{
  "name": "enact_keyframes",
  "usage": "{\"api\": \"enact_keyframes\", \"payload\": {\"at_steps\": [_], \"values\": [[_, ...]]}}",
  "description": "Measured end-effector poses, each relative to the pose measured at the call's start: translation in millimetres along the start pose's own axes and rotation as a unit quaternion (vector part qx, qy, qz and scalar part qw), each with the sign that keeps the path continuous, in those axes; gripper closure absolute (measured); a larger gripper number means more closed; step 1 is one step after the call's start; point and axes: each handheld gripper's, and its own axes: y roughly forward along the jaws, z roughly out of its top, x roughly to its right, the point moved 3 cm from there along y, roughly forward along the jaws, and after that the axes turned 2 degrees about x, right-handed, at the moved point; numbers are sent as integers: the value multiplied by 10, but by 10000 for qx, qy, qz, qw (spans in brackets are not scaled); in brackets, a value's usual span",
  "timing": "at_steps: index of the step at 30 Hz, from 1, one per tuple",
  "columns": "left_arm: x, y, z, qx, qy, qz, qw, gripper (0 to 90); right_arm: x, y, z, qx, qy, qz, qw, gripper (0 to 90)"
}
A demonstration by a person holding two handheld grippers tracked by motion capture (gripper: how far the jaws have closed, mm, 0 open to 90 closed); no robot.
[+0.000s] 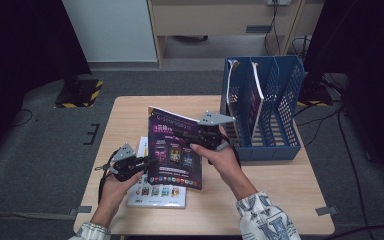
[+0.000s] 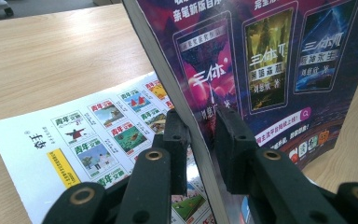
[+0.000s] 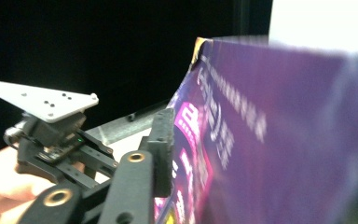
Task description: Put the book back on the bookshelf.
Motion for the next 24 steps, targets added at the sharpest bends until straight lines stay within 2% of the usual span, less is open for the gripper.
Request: {"api": "enact_keyframes", "payload": {"at_steps": [2, 5, 11, 13, 15, 17, 19, 20, 22, 23, 24], "values": [[-7, -8, -2, -2, -18, 3, 10000, 746, -7, 24, 35, -70, -73, 13, 9999, 681], [-22, -23, -5, 14, -51, 5, 10000, 747, -12, 41, 63, -90, -82, 9, 9999, 811], [-51, -45, -1, 130, -138, 36, 9998, 747, -18, 41, 90, -14, -140, -171, 9998, 838], [-57, -51, 0, 149, -147, 39, 9998, 746, -23, 41, 93, 2, -147, -154, 9998, 838], [-78, -59, -3, 173, -170, 128, 9996, 725, -45, 35, 108, 67, -212, -189, 9996, 839], [-101, -58, -19, 148, -129, 281, 9994, 664, -77, 35, 130, 105, -302, -118, 9994, 839], [-121, -70, -29, 109, 67, 515, 9986, 631, -107, 36, 152, 101, -383, -62, 9992, 839], [-137, -81, -29, 103, 67, 600, 9981, 585, -121, 36, 165, 101, -438, -70, 9990, 840], [-190, -100, -29, 142, -68, 760, 9970, 418, -132, 37, 193, 128, -495, -107, 9986, 840], [-214, -110, -35, 152, -139, 809, 9965, 364, -130, 33, 207, 145, -487, -120, 9986, 840], [-240, -122, -48, 126, -130, 854, 9962, 349, -121, 32, 221, 176, -503, -138, 9985, 840]]}}
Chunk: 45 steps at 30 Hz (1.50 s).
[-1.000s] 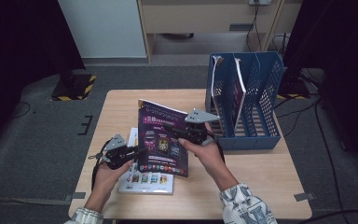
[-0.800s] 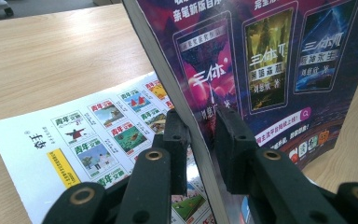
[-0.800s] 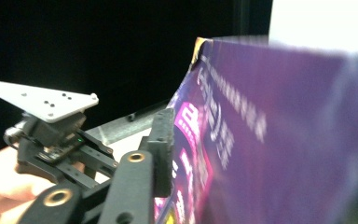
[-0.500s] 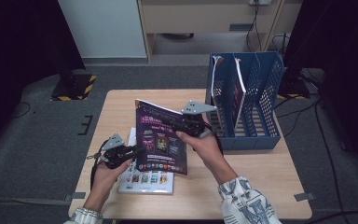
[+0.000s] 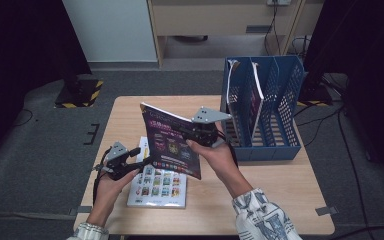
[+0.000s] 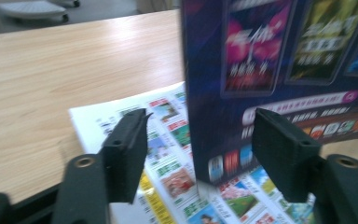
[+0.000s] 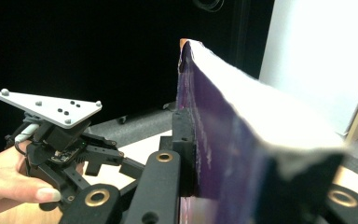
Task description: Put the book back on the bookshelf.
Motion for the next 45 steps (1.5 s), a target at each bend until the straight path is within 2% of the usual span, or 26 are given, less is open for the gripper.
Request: {"api": "enact_keyframes", "payload": {"at_steps": [3, 7, 12, 19, 21, 26, 32, 36, 45], "values": [[-61, 7, -46, -118, -135, 120, 9998, 240, 33, -1, 37, 38, 6, -54, 10000, 840], [-103, 22, -76, -182, -281, 185, 9993, 169, 67, -4, 81, 68, -3, -149, 9999, 840], [-114, 47, -106, -275, -331, 193, 9989, 125, 88, -13, 127, 64, -88, -248, 9996, 840], [-121, 69, -134, -362, -388, 239, 9983, 73, 112, -39, 177, 109, -62, -305, 9995, 840], [-127, 80, -153, -412, -349, 258, 9982, 59, 112, -45, 189, 102, -76, -314, 9994, 840], [-145, 105, -199, -591, -361, 410, 9968, 54, 121, -64, 214, 140, -72, -355, 9992, 840], [-222, 83, -222, -552, -476, 692, 9949, 53, 129, -91, 224, 149, -60, -414, 9990, 840], [-314, 58, -258, -594, -631, 876, 9924, 54, 136, -114, 234, 171, -51, -471, 9987, 840], [-476, -9, -302, -628, -727, 1177, 9884, 56, 163, -184, 237, 178, -1, -525, 9985, 840]]}}
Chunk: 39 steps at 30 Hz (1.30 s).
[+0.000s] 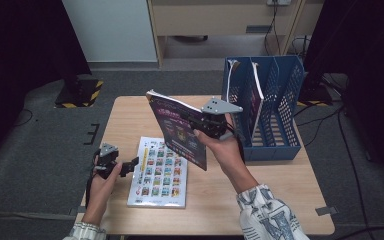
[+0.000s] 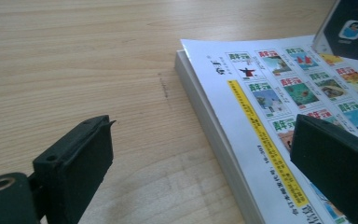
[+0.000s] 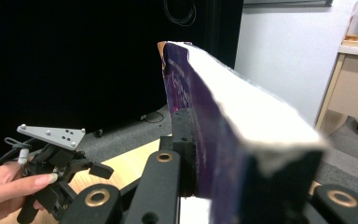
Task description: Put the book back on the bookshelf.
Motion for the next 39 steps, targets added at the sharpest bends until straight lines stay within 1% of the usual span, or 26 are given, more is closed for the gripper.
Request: {"api": "enact_keyframes", "payload": {"at_steps": [4, 6, 9, 12, 15, 17, 21, 24, 27, 33, 36, 39], "values": [[-65, -4, -10, 14, -25, 145, 9999, 57, 13, -30, 10, 26, 23, -25, 10000, 840], [-99, -7, -19, -22, -80, 212, 9997, 57, 19, -46, 20, 33, 23, -35, 10000, 840], [-154, -11, -28, -36, -97, 330, 9994, 61, 24, -73, 36, 60, 21, -55, 10000, 840], [-204, -10, -44, -75, -153, 390, 9991, 61, 29, -102, 41, 35, 13, -76, 10000, 840], [-231, 3, -59, -107, -151, 476, 9987, 61, 37, -136, 37, 33, 3, -74, 10000, 840], [-248, 2, -61, -131, -134, 527, 9984, 61, 46, -159, 35, 43, 41, -68, 10000, 840], [-258, 3, -68, -159, -128, 557, 9982, 64, 63, -201, 43, 53, 54, -78, 9999, 840], [-250, 5, -69, -185, -66, 588, 9981, 64, 76, -239, 50, 71, 58, -98, 9999, 840], [-236, 14, -70, -180, -66, 587, 9981, 64, 96, -282, 50, 65, 88, -113, 9999, 840], [-228, 19, -74, -241, 23, 597, 9979, 64, 129, -359, 34, 78, 106, -114, 9998, 840], [-220, 29, -77, -229, 10, 598, 9979, 64, 134, -396, 25, 86, 103, -95, 9999, 840], [-214, 33, -83, -294, 82, 606, 9977, 64, 138, -436, 14, 82, 113, -89, 9999, 841]]}}
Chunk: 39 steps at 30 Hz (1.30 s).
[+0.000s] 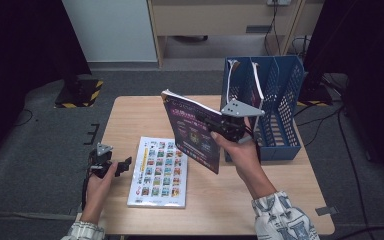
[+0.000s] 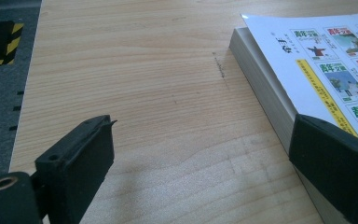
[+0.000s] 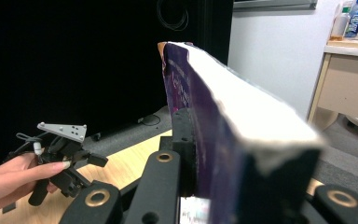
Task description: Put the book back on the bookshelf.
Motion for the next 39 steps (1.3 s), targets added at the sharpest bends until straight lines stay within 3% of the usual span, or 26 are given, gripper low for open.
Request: {"api": "enact_keyframes", "payload": {"at_steps": [19, 39], "values": [[-27, 21, -24, -70, -28, 152, 9999, 63, 91, -290, -61, 17, 42, -102, 9999, 840], [-25, 91, -90, -360, -28, 209, 9991, 61, 146, -425, -201, -15, 140, -140, 9998, 840]]}}
